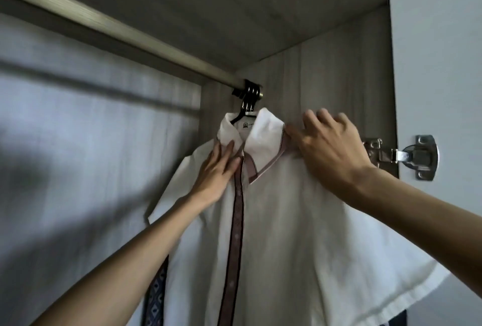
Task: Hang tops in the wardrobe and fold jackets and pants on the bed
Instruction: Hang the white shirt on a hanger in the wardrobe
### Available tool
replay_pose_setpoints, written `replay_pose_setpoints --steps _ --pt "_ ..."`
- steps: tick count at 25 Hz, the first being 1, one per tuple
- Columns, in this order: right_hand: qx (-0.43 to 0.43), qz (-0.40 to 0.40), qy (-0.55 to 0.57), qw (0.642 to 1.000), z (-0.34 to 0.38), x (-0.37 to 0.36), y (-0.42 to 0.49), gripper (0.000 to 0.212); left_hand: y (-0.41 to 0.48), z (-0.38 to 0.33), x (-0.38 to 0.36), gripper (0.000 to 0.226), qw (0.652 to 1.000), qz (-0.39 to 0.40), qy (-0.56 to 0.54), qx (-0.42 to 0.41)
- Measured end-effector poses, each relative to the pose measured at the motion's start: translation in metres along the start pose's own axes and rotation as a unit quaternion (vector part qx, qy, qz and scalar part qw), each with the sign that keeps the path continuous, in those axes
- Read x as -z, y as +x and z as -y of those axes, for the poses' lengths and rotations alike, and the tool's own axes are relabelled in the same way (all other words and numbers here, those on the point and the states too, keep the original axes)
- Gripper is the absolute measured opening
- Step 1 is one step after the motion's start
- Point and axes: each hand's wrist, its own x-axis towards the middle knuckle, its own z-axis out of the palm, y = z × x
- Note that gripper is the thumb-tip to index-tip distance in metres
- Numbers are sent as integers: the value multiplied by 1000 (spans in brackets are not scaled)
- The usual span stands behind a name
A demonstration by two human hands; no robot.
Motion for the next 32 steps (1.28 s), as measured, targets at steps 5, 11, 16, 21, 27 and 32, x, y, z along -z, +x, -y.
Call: replay_pose_setpoints --steps 5,11,16,21,27,32 --pt "78 -115 128 982 50 -3 -102 20 -108 60 -11 40 977 -194 -59 72" --pt "1 138 281 950 129 -20 -288 7 -256 181 -64 39 926 -59 -90 363" --pt "-122 195 330 916 143 -21 -326 24 -279 188 -72 41 904 -4 -130 407" --pt "-184 219 534 796 135 -32 -335 39 -272 189 -72 32 867 -32 -206 453" --pt "-210 265 583 739 123 -31 -344 54 -290 190 -68 16 864 16 -256 433" --pt "-205 204 562 774 116 -30 -370 31 -305 216 -38 18 888 -137 -134 417"
